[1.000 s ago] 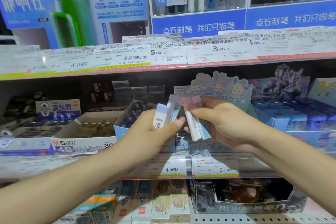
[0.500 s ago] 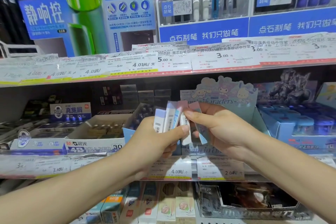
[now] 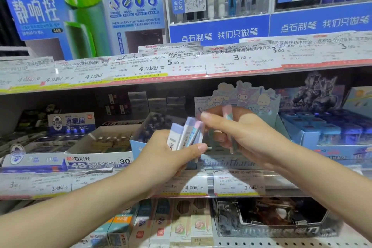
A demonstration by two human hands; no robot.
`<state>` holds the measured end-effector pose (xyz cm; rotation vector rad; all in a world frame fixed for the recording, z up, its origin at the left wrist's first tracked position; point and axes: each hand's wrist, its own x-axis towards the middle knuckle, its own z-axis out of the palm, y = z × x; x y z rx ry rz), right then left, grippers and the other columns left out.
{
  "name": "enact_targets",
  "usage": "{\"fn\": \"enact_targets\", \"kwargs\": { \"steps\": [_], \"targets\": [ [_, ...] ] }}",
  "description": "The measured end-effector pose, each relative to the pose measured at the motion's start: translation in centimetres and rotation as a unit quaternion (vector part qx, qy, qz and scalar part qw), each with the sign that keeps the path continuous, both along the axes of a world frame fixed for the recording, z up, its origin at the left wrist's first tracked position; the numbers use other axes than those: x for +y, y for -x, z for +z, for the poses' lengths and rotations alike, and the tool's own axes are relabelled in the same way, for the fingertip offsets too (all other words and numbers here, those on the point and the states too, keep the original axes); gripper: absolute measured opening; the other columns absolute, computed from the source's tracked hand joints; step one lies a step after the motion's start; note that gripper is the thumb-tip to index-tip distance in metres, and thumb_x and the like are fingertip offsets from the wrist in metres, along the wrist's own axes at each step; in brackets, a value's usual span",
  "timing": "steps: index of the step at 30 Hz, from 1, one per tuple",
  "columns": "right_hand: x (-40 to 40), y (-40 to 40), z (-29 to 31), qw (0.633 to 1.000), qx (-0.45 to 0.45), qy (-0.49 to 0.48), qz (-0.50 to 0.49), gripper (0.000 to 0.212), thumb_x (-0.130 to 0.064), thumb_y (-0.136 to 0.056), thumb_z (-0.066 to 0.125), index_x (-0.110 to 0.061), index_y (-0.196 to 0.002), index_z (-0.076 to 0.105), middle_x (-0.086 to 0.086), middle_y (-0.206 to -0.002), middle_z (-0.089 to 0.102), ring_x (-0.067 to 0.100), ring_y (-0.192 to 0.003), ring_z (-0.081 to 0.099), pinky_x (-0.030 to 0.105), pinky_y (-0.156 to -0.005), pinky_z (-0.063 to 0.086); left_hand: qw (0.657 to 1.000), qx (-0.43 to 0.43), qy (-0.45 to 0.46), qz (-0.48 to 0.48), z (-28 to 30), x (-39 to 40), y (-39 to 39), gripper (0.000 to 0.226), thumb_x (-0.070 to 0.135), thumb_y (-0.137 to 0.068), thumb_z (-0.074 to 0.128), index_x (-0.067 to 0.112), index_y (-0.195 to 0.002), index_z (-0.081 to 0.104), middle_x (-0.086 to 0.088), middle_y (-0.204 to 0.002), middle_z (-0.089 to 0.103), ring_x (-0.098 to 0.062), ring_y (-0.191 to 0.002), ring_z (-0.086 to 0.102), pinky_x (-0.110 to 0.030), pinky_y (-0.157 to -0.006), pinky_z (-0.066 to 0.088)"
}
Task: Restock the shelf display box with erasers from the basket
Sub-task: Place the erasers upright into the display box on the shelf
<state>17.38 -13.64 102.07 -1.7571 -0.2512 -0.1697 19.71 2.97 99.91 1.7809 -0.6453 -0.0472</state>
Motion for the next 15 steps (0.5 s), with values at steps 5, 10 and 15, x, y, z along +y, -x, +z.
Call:
{"fn": "enact_targets", "kwargs": {
  "steps": [5,10,15],
  "targets": [
    [0.2,0.1,0.3,0.992,-0.053,0.114,-0.027,0.022,-0.030,-0.076,0.071,-0.012,-0.088,0.068,0.001,-0.056,0.049,0.005,-0.041,0.036,0.013,-0.039,0.029,0.998,-0.036,-0.040,0.020,-0.4,0.0,-0.1,0.016,0.025,-0.082,0.067,0.012,-0.072,0.066,0.008,-0.047,0.047,-0.003,-0.041,0.037,-0.014,-0.043,0.030],
    [-0.7,-0.7,1.0,0.983,-0.103,0.144,-0.042,0.018,-0.020,-0.074,0.073,-0.021,-0.091,0.067,0.000,-0.075,0.068,-0.003,-0.057,0.055,0.006,-0.053,0.041,0.992,-0.089,-0.077,0.048,0.2,1.1,-0.2,0.027,0.026,-0.083,0.065,0.008,-0.064,0.062,0.000,-0.047,0.054,-0.005,-0.044,0.046,-0.015,-0.045,0.036],
    [-1.6,-2.8,1.4,0.957,-0.178,0.193,-0.122,0.021,-0.014,-0.075,0.072,-0.022,-0.089,0.058,-0.016,-0.070,0.049,-0.001,-0.073,0.053,0.005,-0.063,0.036,0.921,-0.320,-0.220,-0.014,0.5,2.4,-0.8,0.021,0.030,-0.088,0.060,0.027,-0.067,0.059,0.015,-0.073,0.060,0.001,-0.068,0.056,-0.011,-0.062,0.040]
  ]
}}
